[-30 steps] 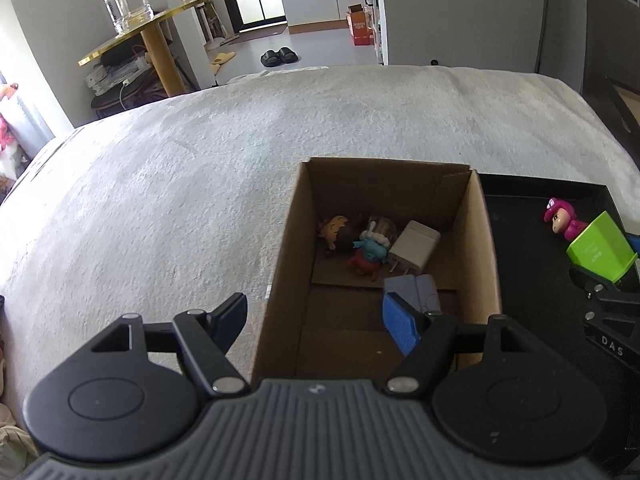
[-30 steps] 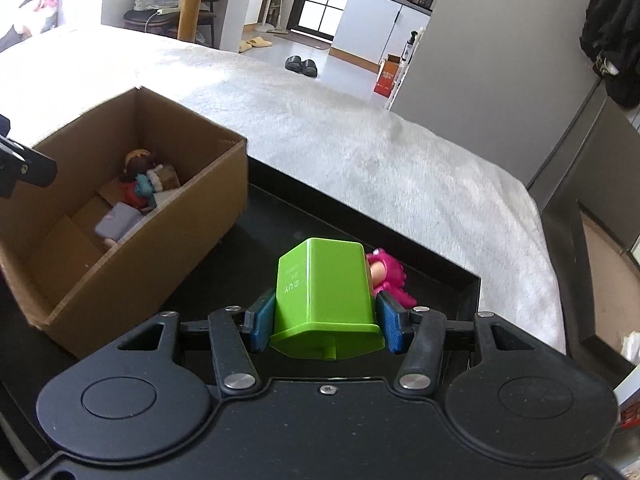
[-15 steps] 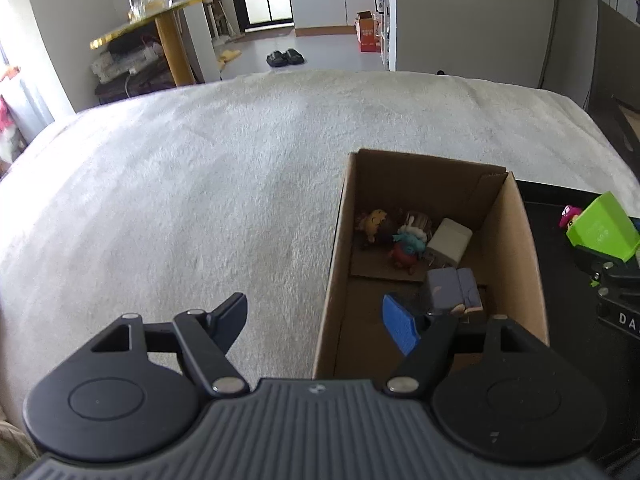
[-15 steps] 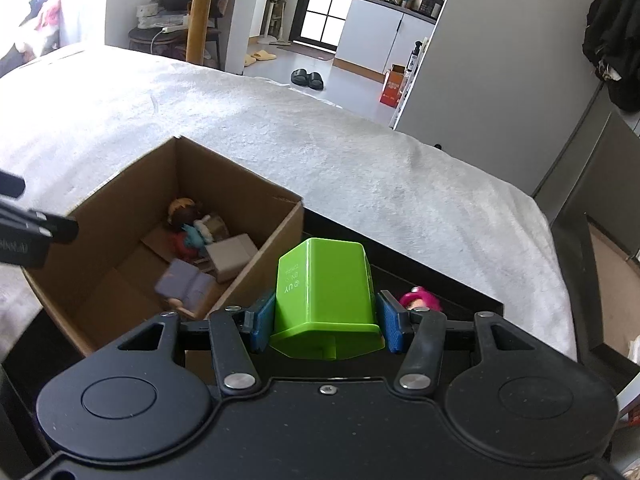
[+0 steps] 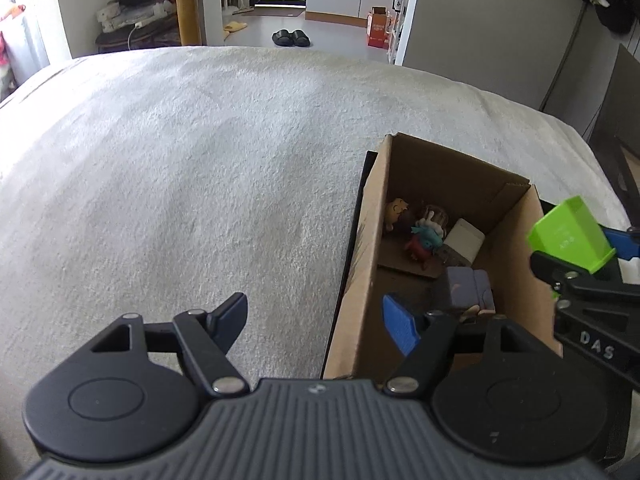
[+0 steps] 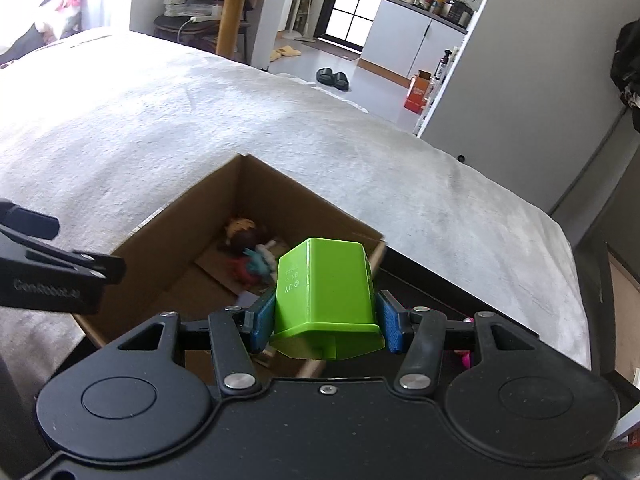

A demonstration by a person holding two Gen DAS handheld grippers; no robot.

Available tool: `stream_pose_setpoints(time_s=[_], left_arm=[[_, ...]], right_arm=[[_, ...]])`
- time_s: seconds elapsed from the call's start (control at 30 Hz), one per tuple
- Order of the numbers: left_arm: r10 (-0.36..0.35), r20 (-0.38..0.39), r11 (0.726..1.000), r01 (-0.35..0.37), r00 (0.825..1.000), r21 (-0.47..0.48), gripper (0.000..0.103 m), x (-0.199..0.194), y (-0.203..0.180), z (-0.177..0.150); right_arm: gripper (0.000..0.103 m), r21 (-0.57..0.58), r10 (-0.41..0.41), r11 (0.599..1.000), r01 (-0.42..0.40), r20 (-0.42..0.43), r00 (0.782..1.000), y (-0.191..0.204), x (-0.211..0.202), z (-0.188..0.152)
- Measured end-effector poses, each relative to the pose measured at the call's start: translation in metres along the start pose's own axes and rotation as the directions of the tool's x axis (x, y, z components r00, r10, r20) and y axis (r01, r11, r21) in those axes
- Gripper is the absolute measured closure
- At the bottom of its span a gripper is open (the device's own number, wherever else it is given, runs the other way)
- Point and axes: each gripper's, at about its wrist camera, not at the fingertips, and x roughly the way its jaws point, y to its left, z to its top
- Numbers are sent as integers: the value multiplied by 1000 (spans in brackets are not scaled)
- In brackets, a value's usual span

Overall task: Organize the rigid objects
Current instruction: 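Carry the green block with the right gripper into the box and release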

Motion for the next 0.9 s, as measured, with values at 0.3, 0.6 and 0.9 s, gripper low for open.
stream_pose_setpoints(time_s=[0.3,0.6,0.9], left_arm=[[-61,-15,998,61,998,-27,35,10,12,0],[-165,-14,986,164,986,-33,73,15,15,-3],[-228,-13,973,227,974,-45,87,17,18,-4]], right_arm=[[51,12,23,1000,-23,-28,999,18,10,12],[51,9,44,999,-43,-50,998,36,22,20],[51,2,49,999,-49,-44,998,46,29,31]])
